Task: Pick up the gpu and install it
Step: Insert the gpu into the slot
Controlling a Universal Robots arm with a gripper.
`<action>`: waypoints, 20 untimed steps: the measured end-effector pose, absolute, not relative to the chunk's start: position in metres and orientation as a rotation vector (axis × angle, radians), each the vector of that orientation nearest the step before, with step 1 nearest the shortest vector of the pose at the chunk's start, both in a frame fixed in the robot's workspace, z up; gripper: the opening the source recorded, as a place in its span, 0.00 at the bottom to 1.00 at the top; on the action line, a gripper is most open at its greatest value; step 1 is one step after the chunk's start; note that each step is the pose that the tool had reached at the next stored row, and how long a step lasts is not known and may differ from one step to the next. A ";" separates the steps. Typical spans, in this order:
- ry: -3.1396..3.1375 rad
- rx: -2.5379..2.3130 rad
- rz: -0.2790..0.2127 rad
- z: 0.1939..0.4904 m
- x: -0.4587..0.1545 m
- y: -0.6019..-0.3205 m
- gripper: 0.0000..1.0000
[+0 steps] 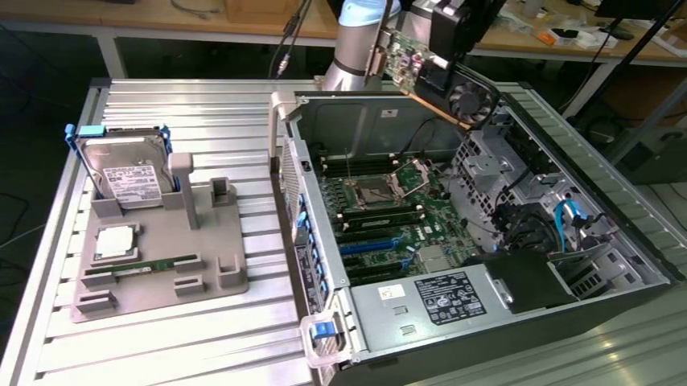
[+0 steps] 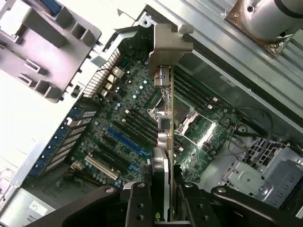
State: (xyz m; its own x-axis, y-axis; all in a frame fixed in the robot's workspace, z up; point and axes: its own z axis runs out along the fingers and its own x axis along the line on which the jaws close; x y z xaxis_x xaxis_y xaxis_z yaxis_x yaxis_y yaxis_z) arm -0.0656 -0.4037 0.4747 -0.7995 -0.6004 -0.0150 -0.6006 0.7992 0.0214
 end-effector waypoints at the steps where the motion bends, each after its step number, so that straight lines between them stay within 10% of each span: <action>1: 2.962 -1.024 0.039 0.475 -0.066 -0.404 0.27; 20: 2.636 -1.707 0.041 0.475 -0.064 -0.404 0.27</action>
State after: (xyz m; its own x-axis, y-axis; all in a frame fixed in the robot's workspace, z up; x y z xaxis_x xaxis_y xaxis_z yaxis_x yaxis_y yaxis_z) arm -0.0636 -0.4037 0.4747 -0.4093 -0.9123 -0.0150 -0.9123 0.4090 0.0214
